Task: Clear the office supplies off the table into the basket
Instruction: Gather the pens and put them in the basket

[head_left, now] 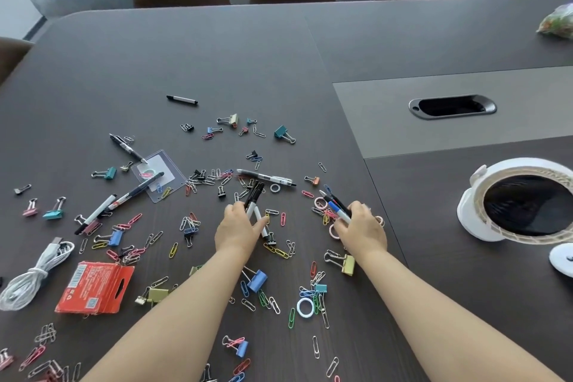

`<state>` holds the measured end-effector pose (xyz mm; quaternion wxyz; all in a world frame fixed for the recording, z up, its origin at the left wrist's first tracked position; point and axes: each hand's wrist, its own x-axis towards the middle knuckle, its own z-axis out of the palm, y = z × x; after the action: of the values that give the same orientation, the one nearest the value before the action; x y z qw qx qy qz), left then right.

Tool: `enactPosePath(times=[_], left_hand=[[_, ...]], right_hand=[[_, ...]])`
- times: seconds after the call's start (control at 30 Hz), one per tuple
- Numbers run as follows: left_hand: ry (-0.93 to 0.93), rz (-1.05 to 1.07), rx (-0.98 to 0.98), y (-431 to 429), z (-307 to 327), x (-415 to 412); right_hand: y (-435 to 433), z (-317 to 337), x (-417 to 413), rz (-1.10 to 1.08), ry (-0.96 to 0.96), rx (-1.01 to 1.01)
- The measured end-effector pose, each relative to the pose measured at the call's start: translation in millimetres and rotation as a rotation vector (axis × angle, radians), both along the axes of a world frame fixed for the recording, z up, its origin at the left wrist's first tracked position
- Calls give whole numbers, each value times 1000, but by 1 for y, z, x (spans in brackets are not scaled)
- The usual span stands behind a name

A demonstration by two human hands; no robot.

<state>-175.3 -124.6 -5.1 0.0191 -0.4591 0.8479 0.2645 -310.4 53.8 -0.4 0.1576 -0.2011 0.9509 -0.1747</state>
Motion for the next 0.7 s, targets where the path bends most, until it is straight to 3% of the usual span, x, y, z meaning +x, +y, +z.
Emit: enactPosePath(times=[0.33,0.53,0.7], left_hand=[[-68,-14,-20,-9,-1,-1],[152,25,17,-35,-3,23],[199,89,95,-67,-3,46]], right_hand=[[-25,10,9,143,-75,-89],[-75,10,15,281,-104,-77],[-136,17,22,366,-124,-61]])
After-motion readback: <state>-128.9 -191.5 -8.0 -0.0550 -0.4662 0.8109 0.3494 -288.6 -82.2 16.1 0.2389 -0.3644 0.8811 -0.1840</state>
